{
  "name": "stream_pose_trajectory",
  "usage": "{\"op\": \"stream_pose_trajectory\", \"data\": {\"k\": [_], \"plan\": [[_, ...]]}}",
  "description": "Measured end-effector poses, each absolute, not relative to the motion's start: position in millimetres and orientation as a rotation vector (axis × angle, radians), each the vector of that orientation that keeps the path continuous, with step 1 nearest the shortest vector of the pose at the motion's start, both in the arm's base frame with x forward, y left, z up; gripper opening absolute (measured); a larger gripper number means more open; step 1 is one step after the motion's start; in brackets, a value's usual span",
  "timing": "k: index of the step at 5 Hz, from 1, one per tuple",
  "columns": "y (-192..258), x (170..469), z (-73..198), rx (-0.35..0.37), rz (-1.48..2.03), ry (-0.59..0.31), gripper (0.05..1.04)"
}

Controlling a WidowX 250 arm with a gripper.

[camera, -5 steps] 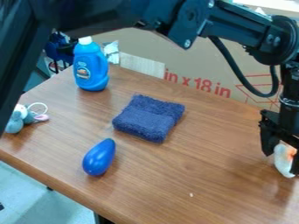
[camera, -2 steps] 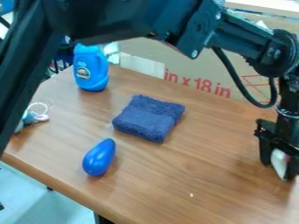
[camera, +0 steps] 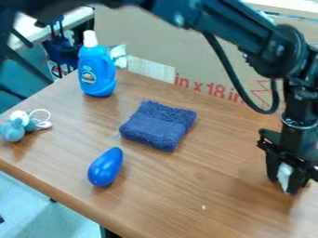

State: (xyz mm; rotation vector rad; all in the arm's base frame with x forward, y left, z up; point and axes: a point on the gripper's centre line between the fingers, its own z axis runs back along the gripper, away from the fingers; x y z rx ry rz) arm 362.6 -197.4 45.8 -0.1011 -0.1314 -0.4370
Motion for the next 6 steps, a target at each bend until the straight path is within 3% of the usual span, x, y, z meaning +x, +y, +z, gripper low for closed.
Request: {"op": "stream_pose_trajectory", "data": {"k": [1,2,3,6], "plan": [[-185.3,340.2,75.7,-0.101,-0.425,-0.207,0.490],[-167.8,303.6,86.6,-0.082,-0.383,-0.222,0.490],[-144.2,276.2,64.8,-0.084,-0.327,-0.112,0.490],[-110.4,273.0,31.6,-0.052,-0.268,-0.005,0.490]]}}
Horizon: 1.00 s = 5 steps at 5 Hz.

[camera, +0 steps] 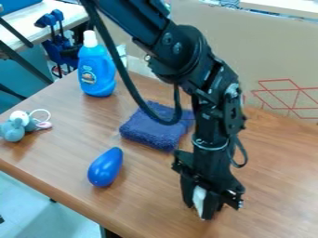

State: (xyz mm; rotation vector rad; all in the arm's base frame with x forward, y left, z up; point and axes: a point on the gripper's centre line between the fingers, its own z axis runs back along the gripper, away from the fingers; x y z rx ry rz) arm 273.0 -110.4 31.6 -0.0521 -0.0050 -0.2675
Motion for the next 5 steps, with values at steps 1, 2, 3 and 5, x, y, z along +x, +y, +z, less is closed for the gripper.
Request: {"op": "stream_pose_trajectory", "data": {"k": [1,2,3,5], "plan": [[-103.1,270.6,28.3,-0.042,-0.210,0.033,0.490],[-92.1,260.2,25.2,-0.037,-0.124,0.082,0.540],[-80.5,247.6,25.9,-0.046,-0.052,0.106,0.846],[-75.9,252.4,70.2,-0.098,0.003,-0.119,1.011]]}}
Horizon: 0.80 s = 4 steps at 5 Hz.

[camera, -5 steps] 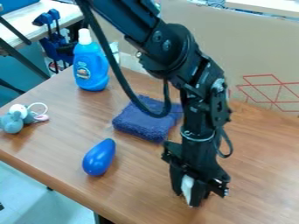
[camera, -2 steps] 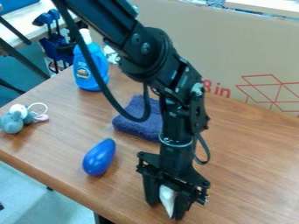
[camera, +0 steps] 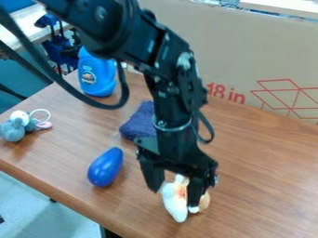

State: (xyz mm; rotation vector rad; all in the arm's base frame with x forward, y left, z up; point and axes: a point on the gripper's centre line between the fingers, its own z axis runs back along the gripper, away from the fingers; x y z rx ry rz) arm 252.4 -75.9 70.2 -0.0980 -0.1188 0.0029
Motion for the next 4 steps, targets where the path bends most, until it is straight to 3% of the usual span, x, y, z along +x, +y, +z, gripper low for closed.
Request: {"op": "stream_pose_trajectory", "data": {"k": [2,3,4], "plan": [[-84.7,267.6,103.2,-0.079,-0.079,-0.254,1.011],[-81.5,294.3,117.6,-0.060,-0.111,-0.306,1.011],[-58.1,312.1,112.9,-0.068,-0.065,-0.307,1.011]]}}
